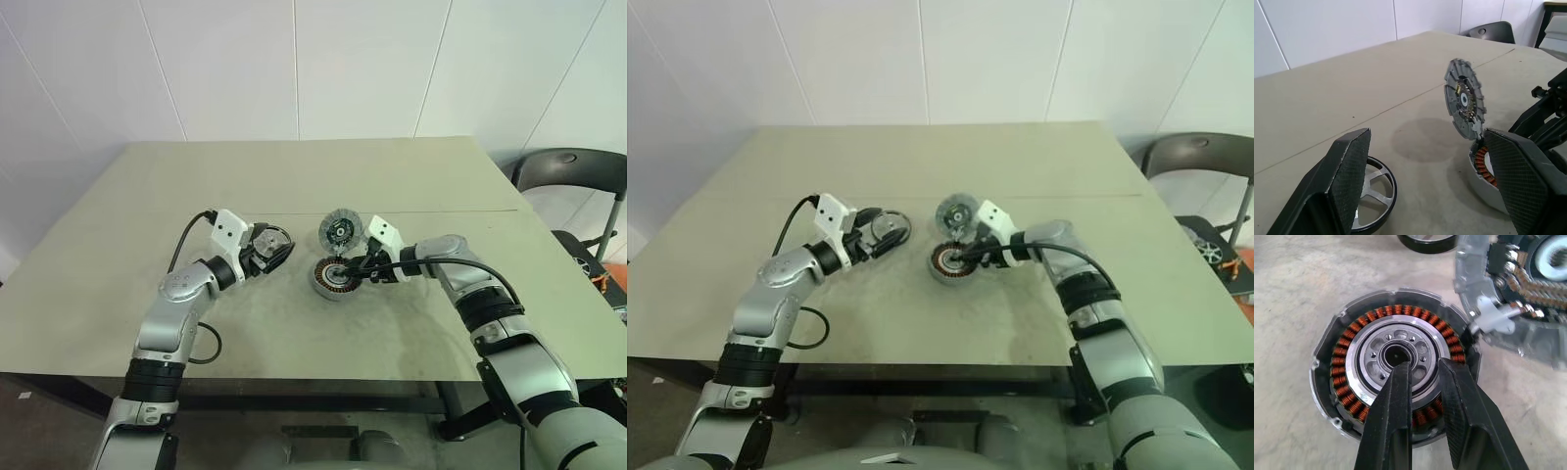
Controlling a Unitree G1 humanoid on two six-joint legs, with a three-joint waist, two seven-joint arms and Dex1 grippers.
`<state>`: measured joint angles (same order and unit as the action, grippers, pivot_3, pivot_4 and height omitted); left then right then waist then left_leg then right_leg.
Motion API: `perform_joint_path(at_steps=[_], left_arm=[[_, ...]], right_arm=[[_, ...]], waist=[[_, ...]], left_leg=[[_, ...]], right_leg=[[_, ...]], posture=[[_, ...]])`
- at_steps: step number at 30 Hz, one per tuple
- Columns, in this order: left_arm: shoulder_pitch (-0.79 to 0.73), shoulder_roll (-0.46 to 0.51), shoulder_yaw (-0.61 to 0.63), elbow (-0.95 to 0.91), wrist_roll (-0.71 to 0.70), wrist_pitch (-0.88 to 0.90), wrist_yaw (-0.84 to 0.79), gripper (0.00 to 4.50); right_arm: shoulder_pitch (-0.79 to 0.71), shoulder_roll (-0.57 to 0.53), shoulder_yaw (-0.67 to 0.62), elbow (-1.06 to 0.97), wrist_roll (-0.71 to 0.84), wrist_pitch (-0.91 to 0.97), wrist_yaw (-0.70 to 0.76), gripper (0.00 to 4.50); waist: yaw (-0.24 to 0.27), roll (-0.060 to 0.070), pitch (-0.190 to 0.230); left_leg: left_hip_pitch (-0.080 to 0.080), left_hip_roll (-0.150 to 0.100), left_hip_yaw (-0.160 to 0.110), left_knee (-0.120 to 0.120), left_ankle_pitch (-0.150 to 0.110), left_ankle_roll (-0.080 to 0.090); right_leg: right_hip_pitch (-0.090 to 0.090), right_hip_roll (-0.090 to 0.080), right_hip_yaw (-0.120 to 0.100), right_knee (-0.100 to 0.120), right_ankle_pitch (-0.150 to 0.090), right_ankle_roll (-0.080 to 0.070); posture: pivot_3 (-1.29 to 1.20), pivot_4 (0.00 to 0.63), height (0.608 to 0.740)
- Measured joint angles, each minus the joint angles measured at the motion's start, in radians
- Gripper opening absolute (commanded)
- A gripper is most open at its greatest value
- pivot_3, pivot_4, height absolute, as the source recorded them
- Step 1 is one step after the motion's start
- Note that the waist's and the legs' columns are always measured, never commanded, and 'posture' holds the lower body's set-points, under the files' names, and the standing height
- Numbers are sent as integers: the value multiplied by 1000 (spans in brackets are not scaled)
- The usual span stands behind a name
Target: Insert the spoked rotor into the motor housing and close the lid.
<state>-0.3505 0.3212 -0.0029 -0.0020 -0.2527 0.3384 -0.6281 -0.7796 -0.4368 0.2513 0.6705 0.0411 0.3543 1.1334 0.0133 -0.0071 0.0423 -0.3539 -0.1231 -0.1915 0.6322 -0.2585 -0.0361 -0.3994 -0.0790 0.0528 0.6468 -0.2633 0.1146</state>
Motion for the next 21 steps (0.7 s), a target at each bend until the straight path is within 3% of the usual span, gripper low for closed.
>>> perform_joint_path(at_steps=[9, 21], left_arm=[[0, -1, -3, 5, 1, -5, 0, 3927], [43, 1, 23, 4, 2, -20, 44, 3927]], right_arm=[[8, 4, -15, -10, 15, 0, 16, 900], [17, 45, -117, -132, 167, 49, 56, 900]], waist=[[-10, 0, 0], [-9, 0, 0]], left_leg=[[0, 1, 0, -1, 0, 0], [-2, 0, 0, -1, 0, 0]], right_leg=[[-1, 0, 0, 0, 0, 0], [-3, 0, 1, 0, 0, 0]], posture=[[0, 0, 740], [0, 0, 740]])
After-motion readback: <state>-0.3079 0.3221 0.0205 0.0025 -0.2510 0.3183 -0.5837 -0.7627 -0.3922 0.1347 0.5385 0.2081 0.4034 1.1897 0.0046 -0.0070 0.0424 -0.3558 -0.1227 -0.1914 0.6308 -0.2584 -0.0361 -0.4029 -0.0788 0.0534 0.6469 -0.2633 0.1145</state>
